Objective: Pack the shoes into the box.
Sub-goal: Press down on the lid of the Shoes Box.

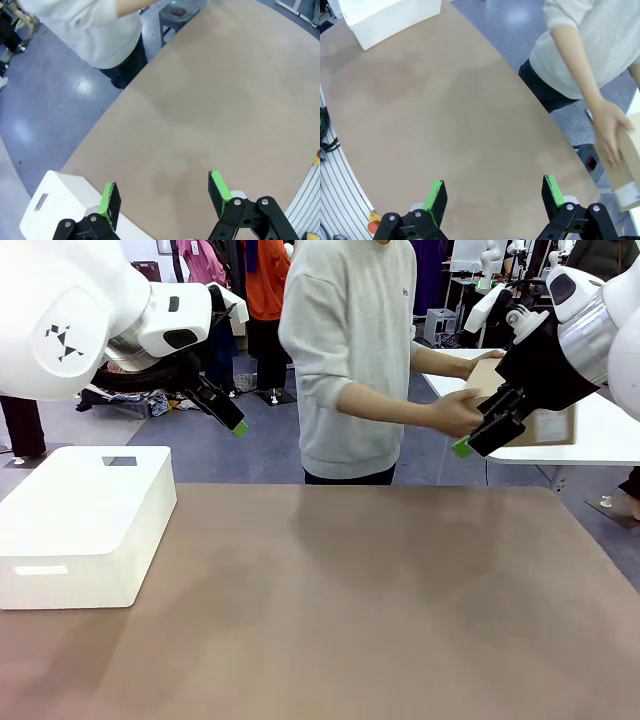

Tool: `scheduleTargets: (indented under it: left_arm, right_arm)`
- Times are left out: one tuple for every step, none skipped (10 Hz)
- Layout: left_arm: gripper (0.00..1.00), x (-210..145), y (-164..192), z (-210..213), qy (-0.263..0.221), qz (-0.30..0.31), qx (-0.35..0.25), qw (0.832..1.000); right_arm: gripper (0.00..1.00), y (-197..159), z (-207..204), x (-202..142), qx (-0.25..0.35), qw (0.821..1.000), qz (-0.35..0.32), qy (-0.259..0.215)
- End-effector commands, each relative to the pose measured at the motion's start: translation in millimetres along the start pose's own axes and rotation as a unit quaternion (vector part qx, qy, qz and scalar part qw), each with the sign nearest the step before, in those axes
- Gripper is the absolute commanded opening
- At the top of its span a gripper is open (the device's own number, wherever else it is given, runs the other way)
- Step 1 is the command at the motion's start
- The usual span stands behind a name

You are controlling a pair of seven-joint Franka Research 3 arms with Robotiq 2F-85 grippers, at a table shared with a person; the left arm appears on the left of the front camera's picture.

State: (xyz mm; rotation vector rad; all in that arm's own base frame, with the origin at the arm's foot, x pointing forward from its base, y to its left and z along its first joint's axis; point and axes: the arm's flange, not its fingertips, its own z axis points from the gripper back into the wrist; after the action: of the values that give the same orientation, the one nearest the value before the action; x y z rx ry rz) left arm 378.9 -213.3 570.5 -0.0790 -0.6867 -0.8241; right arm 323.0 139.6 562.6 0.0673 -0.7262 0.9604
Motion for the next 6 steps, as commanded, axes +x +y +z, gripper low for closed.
scheduleTargets:
  left_arm:
    - [0.92, -1.0, -0.4, -0.7, 0.001, -0.001, 0.000, 1.000]
    - [0.92, -1.0, -0.4, -0.7, 0.001, -0.001, 0.000, 1.000]
    - [0.92, -1.0, -0.4, -0.7, 0.001, -0.001, 0.000, 1.000]
    - [0.92, -1.0, -0.4, -0.7, 0.001, -0.001, 0.000, 1.000]
    - [0.92, -1.0, -0.4, -0.7, 0.001, -0.001, 0.000, 1.000]
    - [0.92, -1.0, -0.4, -0.7, 0.001, -0.001, 0.000, 1.000]
  right_arm:
    - [1.00, 2.1, -0.8, 0.8, -0.006, 1.000, -0.007, 0.003]
    - [1.00, 2.1, -0.8, 0.8, -0.006, 1.000, -0.007, 0.003]
    - [1.00, 2.1, -0.8, 0.8, -0.006, 1.000, -0.007, 0.003]
    - [1.00, 2.1, -0.8, 0.8, -0.006, 1.000, -0.007, 0.003]
    - [1.00, 2.1, -0.8, 0.8, -0.006, 1.000, -0.007, 0.003]
    - [1.00, 2.1, -0.8, 0.8, -0.006, 1.000, -0.007, 0.003]
